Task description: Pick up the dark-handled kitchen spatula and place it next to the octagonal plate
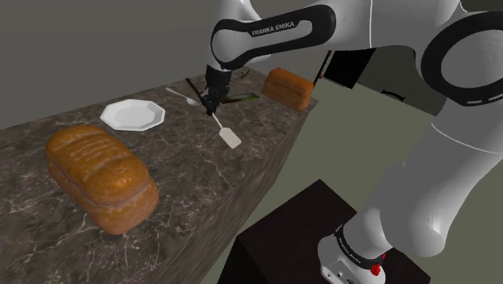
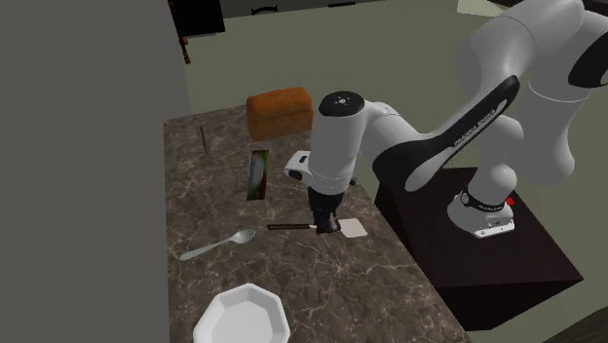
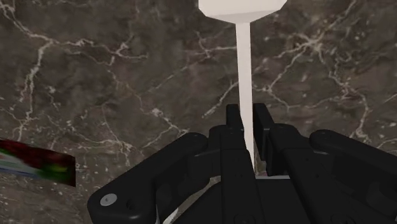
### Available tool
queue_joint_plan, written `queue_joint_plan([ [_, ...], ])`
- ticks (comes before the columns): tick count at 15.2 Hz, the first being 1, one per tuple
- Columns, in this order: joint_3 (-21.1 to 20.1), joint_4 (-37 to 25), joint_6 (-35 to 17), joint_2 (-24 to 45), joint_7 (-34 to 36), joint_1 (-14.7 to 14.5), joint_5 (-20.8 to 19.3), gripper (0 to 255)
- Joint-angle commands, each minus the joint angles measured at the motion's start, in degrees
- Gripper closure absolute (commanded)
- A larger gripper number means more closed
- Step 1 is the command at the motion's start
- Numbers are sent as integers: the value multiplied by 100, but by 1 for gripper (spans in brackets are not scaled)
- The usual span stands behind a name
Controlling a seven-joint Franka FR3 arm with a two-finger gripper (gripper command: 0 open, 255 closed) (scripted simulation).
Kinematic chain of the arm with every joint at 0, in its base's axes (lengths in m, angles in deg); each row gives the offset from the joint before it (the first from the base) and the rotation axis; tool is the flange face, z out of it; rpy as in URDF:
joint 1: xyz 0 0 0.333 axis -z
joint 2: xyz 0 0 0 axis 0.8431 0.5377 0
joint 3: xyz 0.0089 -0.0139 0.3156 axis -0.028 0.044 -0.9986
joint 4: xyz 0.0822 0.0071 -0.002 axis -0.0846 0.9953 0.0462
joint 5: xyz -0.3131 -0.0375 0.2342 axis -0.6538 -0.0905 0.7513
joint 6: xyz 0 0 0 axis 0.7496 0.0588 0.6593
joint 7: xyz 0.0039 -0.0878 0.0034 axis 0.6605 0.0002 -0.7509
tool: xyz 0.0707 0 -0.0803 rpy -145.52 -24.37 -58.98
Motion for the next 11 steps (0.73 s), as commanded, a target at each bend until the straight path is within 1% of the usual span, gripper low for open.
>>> queue_joint_plan([
  [1,-41,-24,-42,66,120,-59,-10,255],
  [11,-44,356,-742,385,110,-56,4,255],
])
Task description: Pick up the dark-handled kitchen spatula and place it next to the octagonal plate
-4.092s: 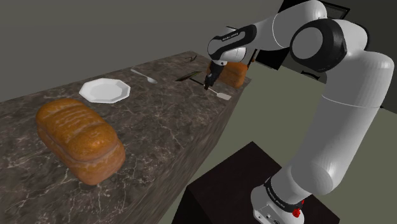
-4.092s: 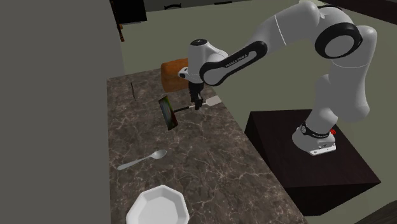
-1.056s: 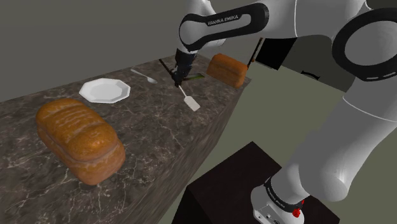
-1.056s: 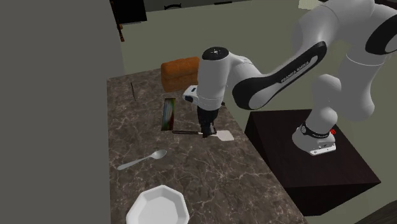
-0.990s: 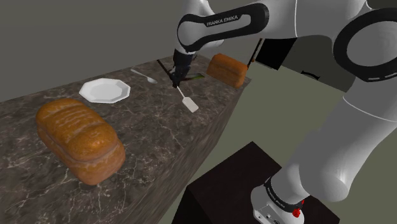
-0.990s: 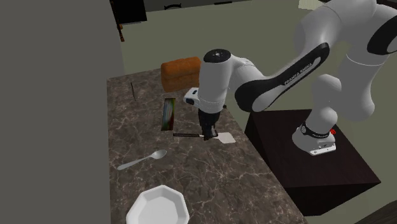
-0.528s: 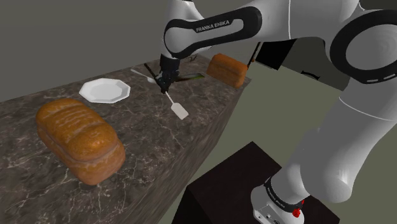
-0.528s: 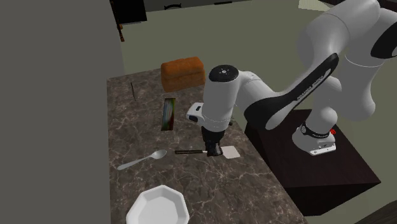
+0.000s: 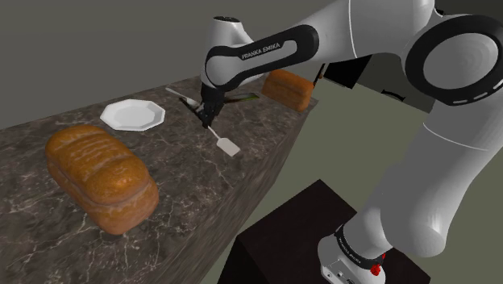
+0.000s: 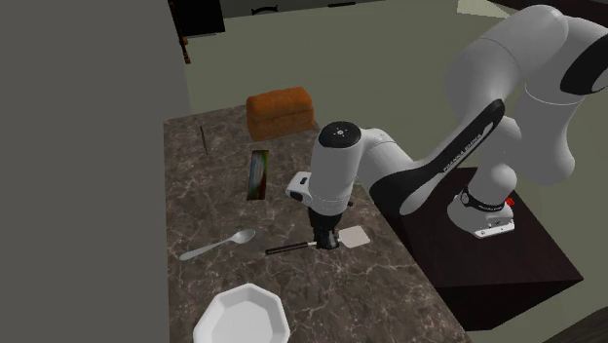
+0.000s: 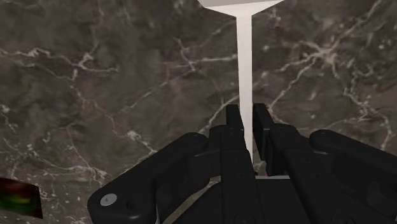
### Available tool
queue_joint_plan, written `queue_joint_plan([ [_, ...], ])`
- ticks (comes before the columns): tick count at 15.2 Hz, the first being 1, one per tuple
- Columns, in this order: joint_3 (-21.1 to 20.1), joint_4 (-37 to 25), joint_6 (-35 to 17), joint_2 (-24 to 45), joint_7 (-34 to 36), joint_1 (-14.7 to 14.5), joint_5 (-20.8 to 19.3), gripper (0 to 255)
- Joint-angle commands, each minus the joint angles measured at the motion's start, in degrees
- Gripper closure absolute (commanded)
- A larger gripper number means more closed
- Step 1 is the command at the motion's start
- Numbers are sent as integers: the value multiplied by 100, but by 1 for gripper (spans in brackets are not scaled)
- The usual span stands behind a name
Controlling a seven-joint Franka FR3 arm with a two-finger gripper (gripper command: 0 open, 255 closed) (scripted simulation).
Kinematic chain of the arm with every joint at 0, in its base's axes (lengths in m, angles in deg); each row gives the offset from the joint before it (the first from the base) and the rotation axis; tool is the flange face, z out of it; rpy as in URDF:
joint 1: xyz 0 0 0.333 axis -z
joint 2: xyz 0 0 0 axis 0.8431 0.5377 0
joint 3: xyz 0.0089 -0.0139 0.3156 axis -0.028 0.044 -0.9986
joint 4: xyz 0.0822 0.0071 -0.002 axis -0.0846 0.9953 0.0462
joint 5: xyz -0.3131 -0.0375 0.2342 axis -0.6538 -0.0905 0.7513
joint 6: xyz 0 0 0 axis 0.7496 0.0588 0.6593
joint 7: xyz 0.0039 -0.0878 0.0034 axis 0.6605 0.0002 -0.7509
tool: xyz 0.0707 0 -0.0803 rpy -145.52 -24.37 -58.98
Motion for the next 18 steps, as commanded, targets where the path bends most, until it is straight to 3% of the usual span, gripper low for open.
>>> queue_joint_plan([
  [1,0,72,-139,65,-4,2,4,255],
  [11,-1,129,-274,143,-6,2,7,255],
  [12,-1,129,-274,143,-6,2,7,0],
  [18,0,77,-111,32,-3,1,2,0],
])
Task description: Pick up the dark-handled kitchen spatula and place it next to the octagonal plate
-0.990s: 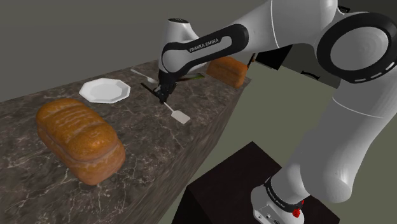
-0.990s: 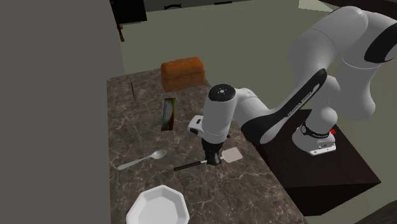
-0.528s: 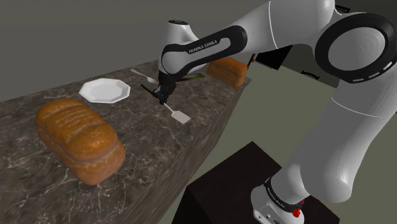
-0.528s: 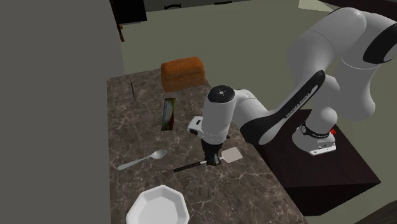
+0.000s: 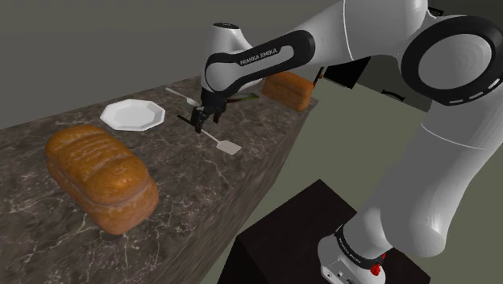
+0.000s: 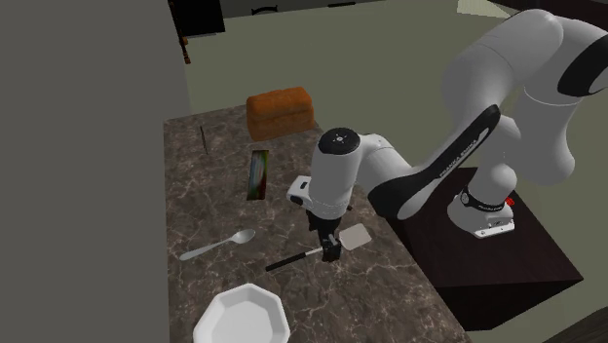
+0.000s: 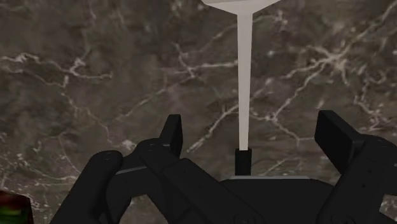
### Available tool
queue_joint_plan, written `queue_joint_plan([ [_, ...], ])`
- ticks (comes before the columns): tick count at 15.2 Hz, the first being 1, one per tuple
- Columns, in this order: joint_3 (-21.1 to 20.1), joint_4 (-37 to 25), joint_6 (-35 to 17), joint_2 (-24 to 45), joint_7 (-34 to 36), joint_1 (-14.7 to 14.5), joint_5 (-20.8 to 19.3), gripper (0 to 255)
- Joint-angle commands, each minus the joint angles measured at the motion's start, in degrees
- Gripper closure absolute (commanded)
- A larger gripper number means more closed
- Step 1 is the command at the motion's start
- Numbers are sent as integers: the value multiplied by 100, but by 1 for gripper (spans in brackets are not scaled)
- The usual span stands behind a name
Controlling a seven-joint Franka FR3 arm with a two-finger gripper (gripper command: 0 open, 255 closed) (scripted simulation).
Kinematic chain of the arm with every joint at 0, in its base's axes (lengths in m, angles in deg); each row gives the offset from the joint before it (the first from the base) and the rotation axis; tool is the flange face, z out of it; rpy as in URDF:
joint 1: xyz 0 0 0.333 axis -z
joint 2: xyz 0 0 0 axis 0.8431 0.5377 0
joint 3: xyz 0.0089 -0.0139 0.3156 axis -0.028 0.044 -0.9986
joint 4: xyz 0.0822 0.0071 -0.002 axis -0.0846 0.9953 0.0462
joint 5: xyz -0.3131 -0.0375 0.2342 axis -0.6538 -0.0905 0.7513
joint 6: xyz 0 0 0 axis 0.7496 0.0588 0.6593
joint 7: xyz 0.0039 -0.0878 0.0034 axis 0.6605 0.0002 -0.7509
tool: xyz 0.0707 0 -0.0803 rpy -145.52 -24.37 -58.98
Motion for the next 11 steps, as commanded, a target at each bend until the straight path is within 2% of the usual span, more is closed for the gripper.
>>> queue_joint_plan([
  [1,1,-87,251,-163,9,-4,-8,0],
  [3,2,-217,553,-336,14,-6,-15,0],
  [11,2,-217,553,-336,14,-6,-15,0],
])
